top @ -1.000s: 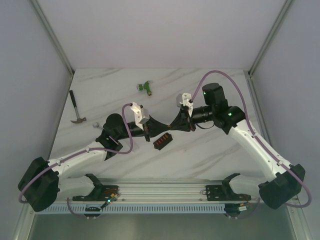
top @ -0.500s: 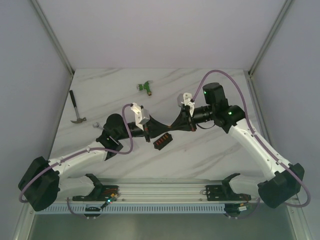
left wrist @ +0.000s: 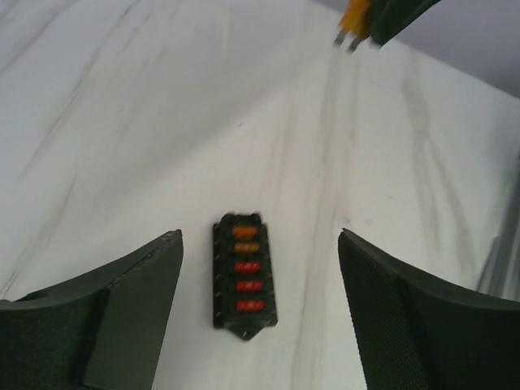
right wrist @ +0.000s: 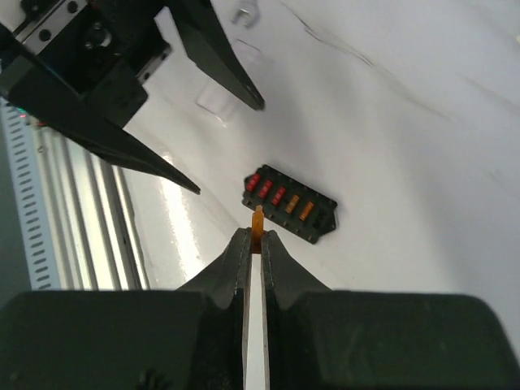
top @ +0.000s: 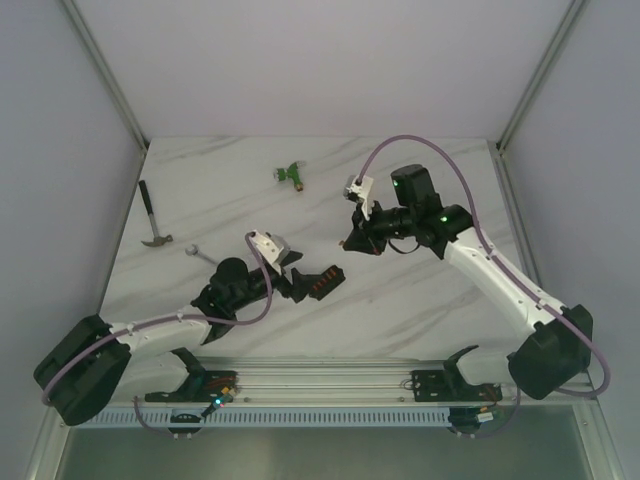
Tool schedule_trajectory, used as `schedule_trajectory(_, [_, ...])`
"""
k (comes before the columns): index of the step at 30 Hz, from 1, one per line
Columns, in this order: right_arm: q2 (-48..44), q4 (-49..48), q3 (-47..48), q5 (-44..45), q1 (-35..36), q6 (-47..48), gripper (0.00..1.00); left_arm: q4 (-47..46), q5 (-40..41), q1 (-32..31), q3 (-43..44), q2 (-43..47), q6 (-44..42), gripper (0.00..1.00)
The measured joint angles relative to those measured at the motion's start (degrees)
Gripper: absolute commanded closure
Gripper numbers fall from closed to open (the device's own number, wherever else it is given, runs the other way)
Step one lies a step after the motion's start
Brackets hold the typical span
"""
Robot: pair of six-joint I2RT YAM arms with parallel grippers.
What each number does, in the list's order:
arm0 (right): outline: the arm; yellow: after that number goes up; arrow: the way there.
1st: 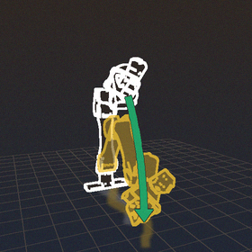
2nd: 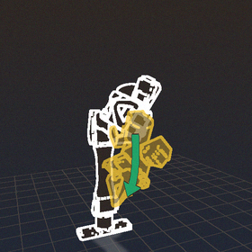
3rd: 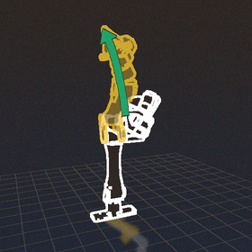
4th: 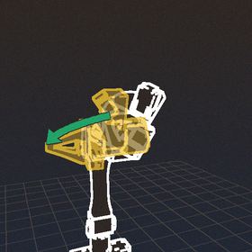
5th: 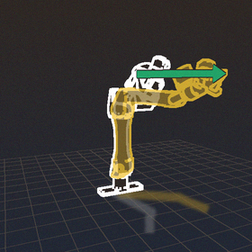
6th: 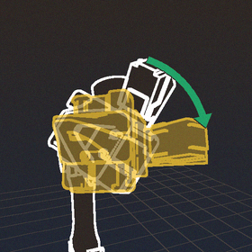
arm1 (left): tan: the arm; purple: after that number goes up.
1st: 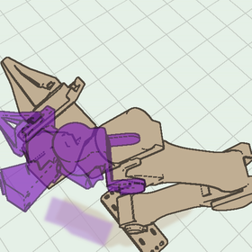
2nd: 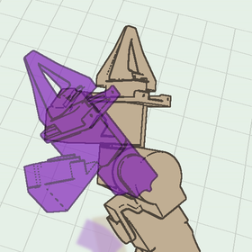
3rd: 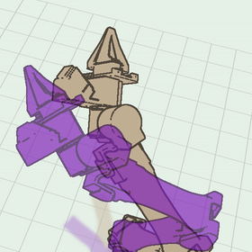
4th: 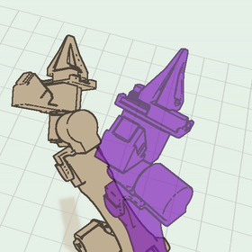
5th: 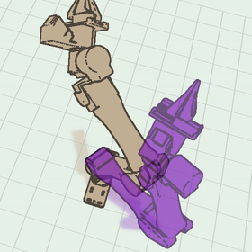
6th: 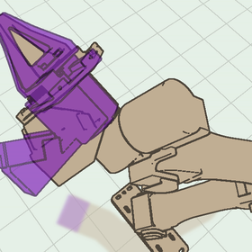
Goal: Snap on the fuse box
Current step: Pick up the fuse from the center of the board, then install the fuse at the fuse box base.
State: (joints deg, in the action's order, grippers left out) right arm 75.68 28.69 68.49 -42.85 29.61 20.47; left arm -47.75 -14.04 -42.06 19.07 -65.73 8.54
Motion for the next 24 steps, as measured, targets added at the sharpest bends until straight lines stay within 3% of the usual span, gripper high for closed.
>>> schedule_trajectory(11, [2.9,-4.4,-3.3,17.6,1.5,-11.6,1.0,-11.5,16.5,-5.6,-6.4,-12.5,-1.7,0.11])
schedule_trajectory(17, [6.3,-6.0,-4.1,20.9,2.4,-15.4,1.0,-20.2,22.1,-8.4,-6.9,-24.3,-3.6,0.16])
schedule_trajectory(24, [8.9,-6.9,-4.1,21.8,3.1,-17.5,1.0,-27.3,22.9,-8.5,-7.0,-30.0,-3.8,0.2])
